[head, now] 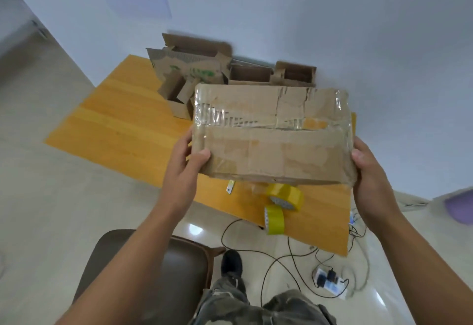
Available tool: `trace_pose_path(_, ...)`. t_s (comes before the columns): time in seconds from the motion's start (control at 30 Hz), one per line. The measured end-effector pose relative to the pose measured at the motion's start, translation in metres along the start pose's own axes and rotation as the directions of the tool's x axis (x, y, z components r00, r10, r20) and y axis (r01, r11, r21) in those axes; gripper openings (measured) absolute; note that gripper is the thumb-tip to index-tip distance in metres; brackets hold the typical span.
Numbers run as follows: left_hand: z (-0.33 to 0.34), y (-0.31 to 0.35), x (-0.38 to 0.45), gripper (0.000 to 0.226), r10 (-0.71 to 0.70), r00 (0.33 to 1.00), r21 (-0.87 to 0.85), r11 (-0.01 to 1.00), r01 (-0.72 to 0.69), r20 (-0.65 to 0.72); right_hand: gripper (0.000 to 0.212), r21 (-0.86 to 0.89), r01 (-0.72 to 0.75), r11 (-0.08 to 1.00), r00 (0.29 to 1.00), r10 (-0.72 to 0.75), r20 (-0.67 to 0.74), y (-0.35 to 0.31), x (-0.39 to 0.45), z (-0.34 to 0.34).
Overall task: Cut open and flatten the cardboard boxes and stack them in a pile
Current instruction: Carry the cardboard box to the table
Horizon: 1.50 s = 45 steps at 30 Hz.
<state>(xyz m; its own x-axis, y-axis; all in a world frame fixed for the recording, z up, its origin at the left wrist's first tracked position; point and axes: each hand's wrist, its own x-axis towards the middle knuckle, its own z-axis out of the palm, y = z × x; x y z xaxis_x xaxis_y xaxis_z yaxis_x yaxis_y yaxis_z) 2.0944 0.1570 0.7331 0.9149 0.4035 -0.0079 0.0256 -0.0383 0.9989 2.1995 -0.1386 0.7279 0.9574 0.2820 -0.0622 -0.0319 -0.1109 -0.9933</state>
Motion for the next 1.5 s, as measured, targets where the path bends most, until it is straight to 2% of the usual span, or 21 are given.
trace_pose_path(0.17, -0.008, 0.01, 0.045, 0.07, 0.057, 0.998, 0.026, 0.998, -0.057, -0.01, 0.059, -0.046, 0.056, 0.997, 0.998, -0.058, -0.038, -0.015, 0.039, 0.015)
trace_pose_path(0.37, 0.0, 0.019, 0.071, 0.059, 0.081, 0.997, 0.103, 0.992, -0.078, -0.018, 0.065, -0.082, 0.083, 0.993, 0.997, -0.082, 0.013, -0.022, 0.076, 0.016)
trace_pose_path(0.6, -0.021, 0.027, 0.08, 0.081, 0.098, 0.979, 0.217, 0.974, -0.058, -0.178, 0.083, -0.068, 0.101, 0.993, 0.987, -0.091, 0.135, -0.023, 0.116, 0.043)
trace_pose_path(0.77, -0.043, 0.042, 0.101, 0.085, 0.136, 0.964, 0.257, 0.963, -0.075, -0.228, 0.074, -0.052, 0.112, 0.992, 0.979, -0.101, 0.177, -0.031, 0.145, 0.068)
trace_pose_path(0.97, -0.064, 0.037, 0.162, 0.082, 0.164, 0.978, 0.271, 0.954, -0.125, -0.126, 0.079, -0.102, 0.134, 0.986, 0.986, -0.123, 0.113, -0.035, 0.182, 0.09)
trace_pose_path(1.03, -0.077, 0.03, 0.192, 0.078, 0.18, 0.979, 0.265, 0.953, -0.149, -0.098, 0.075, -0.119, 0.162, 0.98, 0.985, -0.153, 0.083, -0.033, 0.193, 0.107)
trace_pose_path(1.1, -0.101, 0.014, 0.236, 0.069, 0.232, 0.973, 0.288, 0.931, -0.223, 0.002, 0.068, -0.172, 0.187, 0.967, 0.982, -0.188, 0.011, -0.027, 0.217, 0.138)
trace_pose_path(1.13, -0.102, 0.01, 0.243, 0.064, 0.265, 0.964, 0.328, 0.911, -0.252, 0.004, 0.066, -0.2, 0.195, 0.96, 0.981, -0.193, 0.027, -0.03, 0.217, 0.143)
trace_pose_path(1.17, -0.11, 0.003, 0.257, 0.06, 0.28, 0.96, 0.341, 0.901, -0.268, 0.013, 0.064, -0.24, 0.182, 0.954, 0.983, -0.183, 0.02, -0.031, 0.221, 0.154)
trace_pose_path(1.3, -0.174, -0.032, 0.34, 0.056, 0.328, 0.937, 0.314, 0.883, -0.35, 0.123, 0.063, -0.317, 0.116, 0.941, 0.975, -0.169, -0.147, -0.02, 0.26, 0.233)
trace_pose_path(1.4, -0.213, -0.041, 0.378, 0.056, 0.323, 0.931, 0.315, 0.877, -0.362, 0.17, 0.065, -0.356, 0.047, 0.933, 0.971, -0.127, -0.203, -0.029, 0.279, 0.28)
trace_pose_path(1.5, -0.245, -0.041, 0.4, 0.056, 0.341, 0.923, 0.283, 0.88, -0.381, 0.181, 0.065, -0.375, 0.04, 0.926, 0.964, -0.134, -0.23, -0.043, 0.289, 0.314)
